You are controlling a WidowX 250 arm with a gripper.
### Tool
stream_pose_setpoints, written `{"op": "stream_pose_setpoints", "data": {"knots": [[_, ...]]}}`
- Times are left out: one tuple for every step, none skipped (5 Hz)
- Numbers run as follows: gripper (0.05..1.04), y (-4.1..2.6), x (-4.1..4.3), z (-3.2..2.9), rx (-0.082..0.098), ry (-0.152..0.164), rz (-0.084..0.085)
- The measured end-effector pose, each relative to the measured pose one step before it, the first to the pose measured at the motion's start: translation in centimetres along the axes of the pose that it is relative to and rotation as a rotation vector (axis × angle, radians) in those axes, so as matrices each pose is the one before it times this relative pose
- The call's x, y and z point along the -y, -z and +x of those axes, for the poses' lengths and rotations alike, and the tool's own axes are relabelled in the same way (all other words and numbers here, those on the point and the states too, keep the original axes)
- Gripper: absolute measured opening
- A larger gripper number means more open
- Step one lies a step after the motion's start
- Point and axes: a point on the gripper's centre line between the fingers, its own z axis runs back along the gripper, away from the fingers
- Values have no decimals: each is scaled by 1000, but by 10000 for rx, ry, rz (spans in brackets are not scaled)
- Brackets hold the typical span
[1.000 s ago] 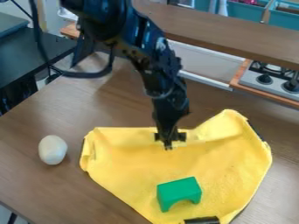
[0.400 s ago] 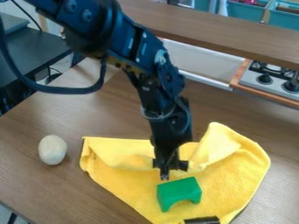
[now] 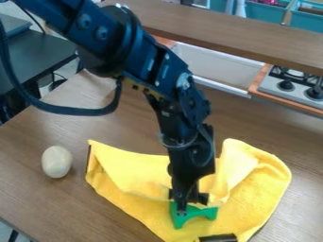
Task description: Fold the cloth from the top to the bottom
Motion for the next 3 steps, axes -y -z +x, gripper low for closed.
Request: {"op": "stream_pose_setpoints", "data": {"knots": [[53, 501, 972, 86, 58, 213, -87], [52, 565, 1004, 59, 13, 238, 12], [67, 227, 589, 87, 67, 55, -106]]}}
